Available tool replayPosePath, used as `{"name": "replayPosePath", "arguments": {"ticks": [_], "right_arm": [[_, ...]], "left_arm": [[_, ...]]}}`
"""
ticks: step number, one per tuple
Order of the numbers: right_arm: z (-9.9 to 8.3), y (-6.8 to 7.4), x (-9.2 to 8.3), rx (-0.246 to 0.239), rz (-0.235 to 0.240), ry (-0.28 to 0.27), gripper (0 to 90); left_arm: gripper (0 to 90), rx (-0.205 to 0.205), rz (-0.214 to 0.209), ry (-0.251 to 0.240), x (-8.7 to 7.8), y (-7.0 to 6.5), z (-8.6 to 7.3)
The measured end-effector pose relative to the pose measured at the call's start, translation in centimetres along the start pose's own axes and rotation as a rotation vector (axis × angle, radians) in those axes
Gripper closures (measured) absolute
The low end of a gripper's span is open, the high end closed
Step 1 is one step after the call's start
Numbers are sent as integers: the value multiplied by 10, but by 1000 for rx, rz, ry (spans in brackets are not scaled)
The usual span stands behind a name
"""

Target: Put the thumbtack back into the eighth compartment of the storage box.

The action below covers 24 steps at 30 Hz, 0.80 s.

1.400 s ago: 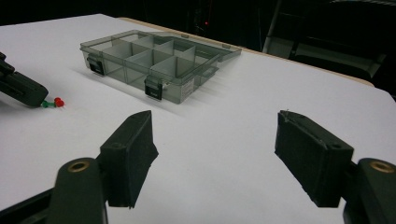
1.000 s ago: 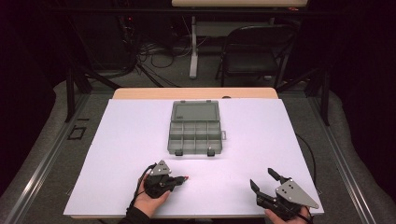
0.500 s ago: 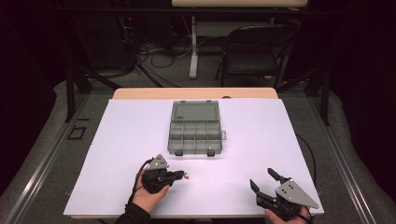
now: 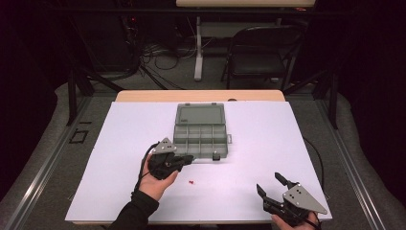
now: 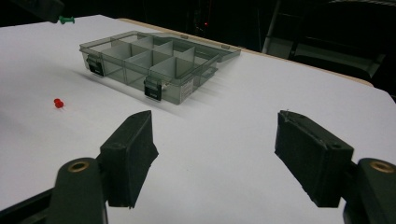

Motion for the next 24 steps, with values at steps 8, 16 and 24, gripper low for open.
{"name": "replayPosePath", "arguments": {"ticks": [8, 16, 24], "right_arm": [[0, -1, 0, 0, -4, 1, 275], [0, -1, 0, -1, -3, 0, 276], [0, -2, 0, 2, -3, -2, 276]], "left_arm": [[900, 20, -4, 13, 13, 2, 25], [900, 9, 2, 14, 27, 8, 45], [900, -3, 27, 36, 41, 18, 57]]}}
Point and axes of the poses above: each handheld gripper's, and its own axes: x roughly forward along the jaws, z roughly out of its top, y roughly to its left, the point moved 2 cm from there along x, roughly forward along the jaws, and after that the axes turned 15 degrees about -z, right-handed, at the moved point
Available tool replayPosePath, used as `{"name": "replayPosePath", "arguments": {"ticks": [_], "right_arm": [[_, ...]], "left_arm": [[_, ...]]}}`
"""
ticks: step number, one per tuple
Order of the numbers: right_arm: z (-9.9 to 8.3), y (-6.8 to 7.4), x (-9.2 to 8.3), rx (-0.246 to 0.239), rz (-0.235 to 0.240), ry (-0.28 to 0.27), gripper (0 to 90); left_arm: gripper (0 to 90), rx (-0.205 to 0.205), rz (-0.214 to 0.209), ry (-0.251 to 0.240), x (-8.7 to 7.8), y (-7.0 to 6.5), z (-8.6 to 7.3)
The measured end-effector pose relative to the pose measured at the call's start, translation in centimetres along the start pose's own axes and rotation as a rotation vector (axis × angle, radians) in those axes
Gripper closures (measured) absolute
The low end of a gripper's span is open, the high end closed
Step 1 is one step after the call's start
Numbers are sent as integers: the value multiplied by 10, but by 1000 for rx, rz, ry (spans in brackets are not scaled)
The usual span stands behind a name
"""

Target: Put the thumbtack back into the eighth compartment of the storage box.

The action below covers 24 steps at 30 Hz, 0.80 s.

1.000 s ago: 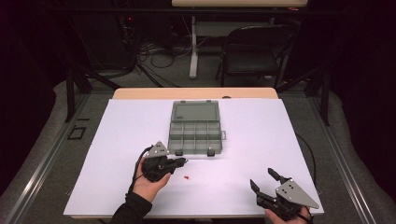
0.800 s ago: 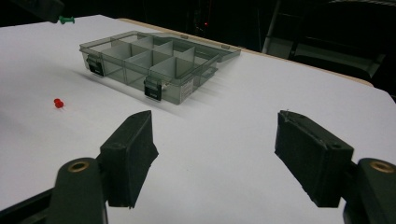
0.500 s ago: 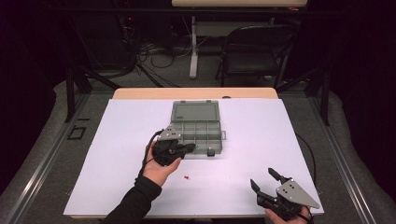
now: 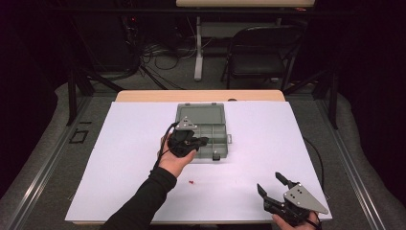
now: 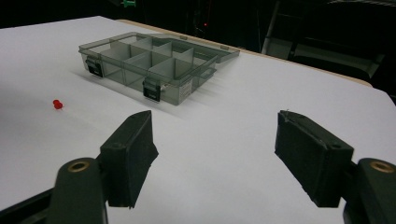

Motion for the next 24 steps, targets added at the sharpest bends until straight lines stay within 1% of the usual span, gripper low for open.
{"name": "replayPosePath", "arguments": {"ticks": [4, 11, 18, 24], "right_arm": [[0, 0, 0, 1, 2, 2, 275], [0, 0, 0, 1, 2, 1, 275], [0, 0, 0, 0, 4, -1, 275], [1, -1, 0, -1, 2, -1, 276]], "left_arm": [[900, -20, 13, -4, 5, 7, 3], [900, -41, 41, -7, 14, 19, 7], [900, -65, 47, -9, 26, 25, 6], [900, -65, 55, 7, 39, 29, 5]]}}
Point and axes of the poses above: each handheld gripper's, and its own axes: x roughly forward along the jaws, z roughly out of its top, y roughly to its left, the point moved 2 cm from there along x, roughly forward along the jaws, and after that the axes turned 15 degrees about -z, right-handed, at the moved point
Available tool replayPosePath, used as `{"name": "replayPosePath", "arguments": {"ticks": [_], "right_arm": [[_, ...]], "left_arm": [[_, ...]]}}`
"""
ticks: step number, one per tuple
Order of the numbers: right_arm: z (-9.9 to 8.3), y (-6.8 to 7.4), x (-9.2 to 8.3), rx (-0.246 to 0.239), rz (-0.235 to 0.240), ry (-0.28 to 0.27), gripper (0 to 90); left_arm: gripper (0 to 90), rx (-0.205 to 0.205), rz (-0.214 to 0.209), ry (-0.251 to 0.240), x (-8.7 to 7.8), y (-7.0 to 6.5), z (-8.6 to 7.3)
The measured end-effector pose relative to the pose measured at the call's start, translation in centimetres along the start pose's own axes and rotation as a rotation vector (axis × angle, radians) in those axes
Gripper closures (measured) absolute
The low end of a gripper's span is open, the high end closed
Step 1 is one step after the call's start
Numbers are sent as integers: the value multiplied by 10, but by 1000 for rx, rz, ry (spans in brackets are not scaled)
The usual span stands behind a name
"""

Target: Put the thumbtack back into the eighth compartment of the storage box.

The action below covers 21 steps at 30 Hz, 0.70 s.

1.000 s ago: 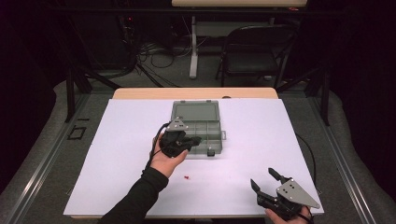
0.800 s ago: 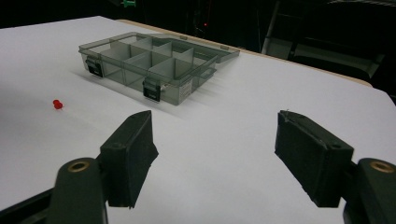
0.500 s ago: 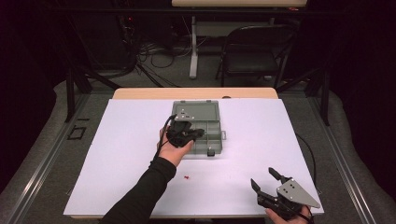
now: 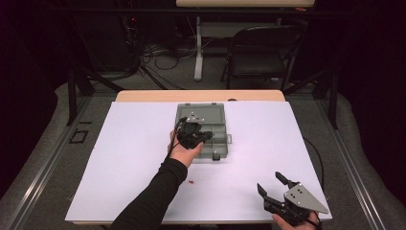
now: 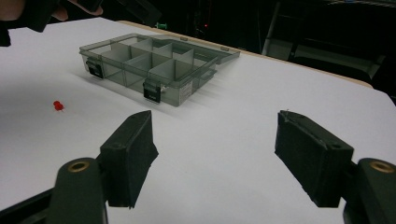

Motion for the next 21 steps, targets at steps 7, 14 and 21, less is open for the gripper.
{"name": "replayPosePath", "arguments": {"ticks": [7, 14, 21], "right_arm": [[0, -1, 0, 6, 1, -1, 276], [0, -1, 0, 3, 2, -2, 275], [0, 0, 0, 3, 3, -4, 276]], "left_arm": [[900, 6, 20, 25, 14, 2, -5], [900, 15, 8, 56, 30, -1, -12], [900, 10, 8, 68, 37, -3, -16]]}}
Point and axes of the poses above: each handheld gripper's, and its own axes: x roughly forward along the jaws, z roughly out of its top, y roughly to its left, the point moved 2 cm from there along x, roughly forward along the jaws, and after that the axes turned 15 degrees about -z, right-handed, at the moved point
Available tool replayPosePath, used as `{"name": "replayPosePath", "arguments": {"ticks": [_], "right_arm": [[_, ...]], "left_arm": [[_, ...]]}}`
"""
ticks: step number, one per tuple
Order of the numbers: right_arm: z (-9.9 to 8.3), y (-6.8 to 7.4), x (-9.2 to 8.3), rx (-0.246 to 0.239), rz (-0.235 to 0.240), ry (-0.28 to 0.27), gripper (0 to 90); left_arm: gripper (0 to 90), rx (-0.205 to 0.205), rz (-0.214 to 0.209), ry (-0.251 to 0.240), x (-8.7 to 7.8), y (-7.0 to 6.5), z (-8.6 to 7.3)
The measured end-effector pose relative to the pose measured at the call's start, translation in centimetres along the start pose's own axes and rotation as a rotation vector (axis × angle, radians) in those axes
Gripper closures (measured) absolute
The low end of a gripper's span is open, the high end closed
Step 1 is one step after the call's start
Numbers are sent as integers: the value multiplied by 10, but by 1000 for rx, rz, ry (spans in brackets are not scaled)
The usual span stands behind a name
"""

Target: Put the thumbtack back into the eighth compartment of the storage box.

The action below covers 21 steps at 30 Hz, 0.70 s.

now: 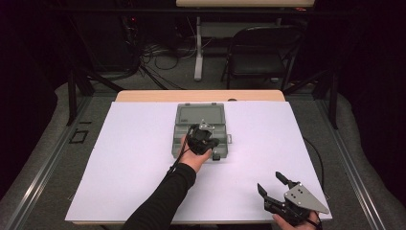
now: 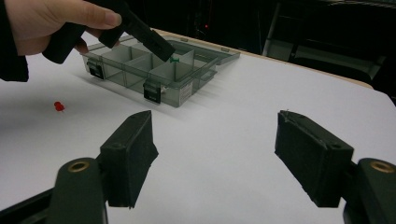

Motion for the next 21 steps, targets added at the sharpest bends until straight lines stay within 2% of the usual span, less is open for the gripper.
{"name": "replayPosePath", "arguments": {"ticks": [9, 17, 21], "right_arm": [[0, 0, 0, 2, 0, 1, 275], [0, 0, 0, 3, 1, 0, 275], [0, 0, 0, 3, 2, 0, 275]], "left_arm": [[893, -9, -7, 12, 5, -1, -4], [641, 14, 29, 19, -1, -2, -3], [542, 19, 23, -24, -14, -4, -3]]}}
Point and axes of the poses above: each handheld gripper's, and its own axes: x roughly forward along the jaws, z roughly out of its top, y roughly to its left, the point moved 2 cm from there along x, roughly forward along the jaws, and after that the axes turned 15 degrees about -z, right-handed, at the moved point
